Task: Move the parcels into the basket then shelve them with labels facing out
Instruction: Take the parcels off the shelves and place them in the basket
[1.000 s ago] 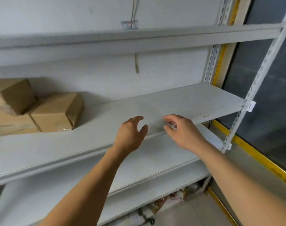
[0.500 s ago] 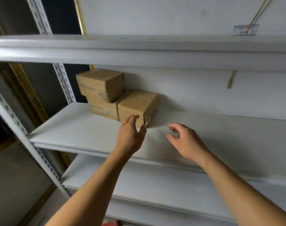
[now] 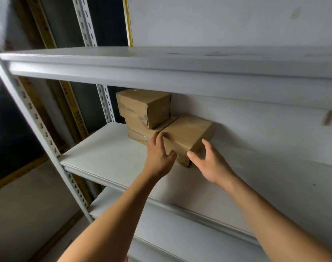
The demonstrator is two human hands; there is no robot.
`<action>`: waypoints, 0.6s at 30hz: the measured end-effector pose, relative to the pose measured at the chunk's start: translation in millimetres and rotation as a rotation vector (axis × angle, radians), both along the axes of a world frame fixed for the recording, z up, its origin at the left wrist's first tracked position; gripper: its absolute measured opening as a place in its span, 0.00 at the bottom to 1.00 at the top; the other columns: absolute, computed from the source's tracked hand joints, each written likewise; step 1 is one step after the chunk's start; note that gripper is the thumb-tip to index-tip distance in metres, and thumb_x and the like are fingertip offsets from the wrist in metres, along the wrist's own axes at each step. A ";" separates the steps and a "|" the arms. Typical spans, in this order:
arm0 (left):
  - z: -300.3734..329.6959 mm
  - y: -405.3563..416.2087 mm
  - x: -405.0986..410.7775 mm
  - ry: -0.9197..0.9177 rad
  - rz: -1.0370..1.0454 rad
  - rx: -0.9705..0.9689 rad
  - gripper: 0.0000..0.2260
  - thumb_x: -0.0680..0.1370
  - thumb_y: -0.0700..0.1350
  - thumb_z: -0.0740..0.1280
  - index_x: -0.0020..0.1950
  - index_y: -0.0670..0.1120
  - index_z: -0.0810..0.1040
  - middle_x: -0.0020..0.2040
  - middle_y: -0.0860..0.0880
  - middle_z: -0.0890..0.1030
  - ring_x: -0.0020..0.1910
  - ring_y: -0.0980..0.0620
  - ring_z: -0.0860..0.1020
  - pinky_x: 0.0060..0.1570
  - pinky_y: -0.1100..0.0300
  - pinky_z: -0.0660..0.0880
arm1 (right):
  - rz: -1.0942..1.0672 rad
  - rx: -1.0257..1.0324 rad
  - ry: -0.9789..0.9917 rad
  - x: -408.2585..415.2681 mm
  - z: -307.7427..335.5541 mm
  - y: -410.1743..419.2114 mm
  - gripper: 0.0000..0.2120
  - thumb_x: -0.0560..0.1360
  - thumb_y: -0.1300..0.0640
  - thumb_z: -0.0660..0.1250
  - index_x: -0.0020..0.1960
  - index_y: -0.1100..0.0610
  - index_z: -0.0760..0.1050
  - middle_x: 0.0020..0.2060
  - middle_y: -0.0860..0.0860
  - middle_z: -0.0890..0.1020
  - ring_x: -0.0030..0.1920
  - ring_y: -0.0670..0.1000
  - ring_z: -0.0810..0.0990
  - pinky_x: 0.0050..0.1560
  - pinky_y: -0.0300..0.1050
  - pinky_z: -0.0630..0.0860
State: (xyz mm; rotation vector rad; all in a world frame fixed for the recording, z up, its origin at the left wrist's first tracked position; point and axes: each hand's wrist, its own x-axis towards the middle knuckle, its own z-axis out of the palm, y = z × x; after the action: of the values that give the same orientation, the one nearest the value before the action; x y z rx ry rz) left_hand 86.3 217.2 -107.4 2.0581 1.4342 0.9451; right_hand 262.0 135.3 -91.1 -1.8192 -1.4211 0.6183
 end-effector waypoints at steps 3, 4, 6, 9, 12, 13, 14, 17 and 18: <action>-6.2 2.6 0.5 -0.109 -0.034 -0.027 0.35 0.77 0.51 0.69 0.83 0.47 0.61 0.78 0.46 0.64 0.76 0.45 0.67 0.75 0.51 0.67 | -0.057 0.020 0.097 3.5 -8.2 8.8 0.45 0.79 0.34 0.68 0.86 0.52 0.53 0.81 0.51 0.65 0.81 0.53 0.65 0.78 0.48 0.63; -6.3 1.9 1.1 -0.154 -0.052 -0.033 0.34 0.76 0.52 0.68 0.82 0.48 0.63 0.75 0.47 0.67 0.73 0.46 0.70 0.71 0.50 0.72 | -0.086 0.042 0.133 6.0 -10.4 10.7 0.47 0.76 0.31 0.69 0.85 0.51 0.55 0.79 0.49 0.69 0.79 0.53 0.68 0.78 0.50 0.65; -5.6 -2.3 4.7 -0.227 -0.095 -0.040 0.31 0.77 0.54 0.66 0.80 0.49 0.67 0.71 0.48 0.72 0.66 0.51 0.76 0.64 0.55 0.75 | -0.157 0.070 0.176 11.0 -12.5 12.1 0.48 0.75 0.29 0.69 0.85 0.51 0.56 0.76 0.48 0.71 0.76 0.52 0.71 0.76 0.51 0.69; -4.1 -0.9 12.8 -0.223 -0.126 -0.051 0.27 0.85 0.57 0.64 0.81 0.47 0.67 0.73 0.47 0.72 0.67 0.50 0.77 0.67 0.52 0.75 | -0.283 0.115 0.251 14.9 -13.4 15.2 0.37 0.79 0.35 0.69 0.81 0.54 0.64 0.72 0.51 0.76 0.67 0.51 0.76 0.65 0.45 0.71; -2.7 9.8 17.8 -0.210 -0.181 -0.156 0.23 0.86 0.61 0.59 0.72 0.46 0.73 0.66 0.49 0.78 0.65 0.46 0.77 0.62 0.53 0.73 | -0.354 0.107 0.307 12.6 -19.6 18.9 0.27 0.80 0.37 0.69 0.72 0.53 0.75 0.64 0.51 0.82 0.62 0.52 0.80 0.63 0.48 0.76; -2.4 11.1 18.5 -0.235 -0.211 -0.204 0.22 0.86 0.61 0.57 0.71 0.47 0.75 0.63 0.52 0.79 0.62 0.47 0.78 0.60 0.53 0.74 | -0.362 0.098 0.319 11.0 -21.7 19.0 0.28 0.78 0.36 0.69 0.70 0.52 0.76 0.63 0.50 0.83 0.63 0.53 0.81 0.66 0.50 0.77; -2.6 12.2 18.7 -0.256 -0.229 -0.234 0.21 0.86 0.62 0.57 0.70 0.49 0.76 0.61 0.53 0.80 0.61 0.47 0.79 0.60 0.52 0.76 | -0.365 0.096 0.331 10.0 -23.7 18.1 0.30 0.76 0.33 0.69 0.69 0.51 0.78 0.62 0.49 0.84 0.63 0.52 0.81 0.68 0.52 0.77; -5.5 14.0 19.0 -0.298 -0.242 -0.254 0.17 0.86 0.60 0.57 0.66 0.51 0.77 0.58 0.51 0.82 0.58 0.45 0.80 0.61 0.47 0.78 | -0.386 0.140 0.396 11.5 -31.2 14.3 0.33 0.67 0.29 0.69 0.64 0.48 0.81 0.58 0.44 0.86 0.60 0.48 0.84 0.68 0.57 0.78; -6.6 14.5 19.0 -0.315 -0.249 -0.261 0.16 0.86 0.59 0.58 0.66 0.52 0.77 0.58 0.51 0.82 0.58 0.45 0.80 0.62 0.47 0.78 | -0.397 0.155 0.412 10.7 -32.2 10.3 0.33 0.66 0.29 0.69 0.63 0.48 0.81 0.57 0.43 0.87 0.59 0.47 0.84 0.68 0.57 0.78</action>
State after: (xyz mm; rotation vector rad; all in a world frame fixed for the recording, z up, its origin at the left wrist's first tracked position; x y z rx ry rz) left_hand 105.3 231.7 -114.0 1.7551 1.0490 0.8790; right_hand 272.7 145.6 -123.3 -1.6666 -0.7863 0.6111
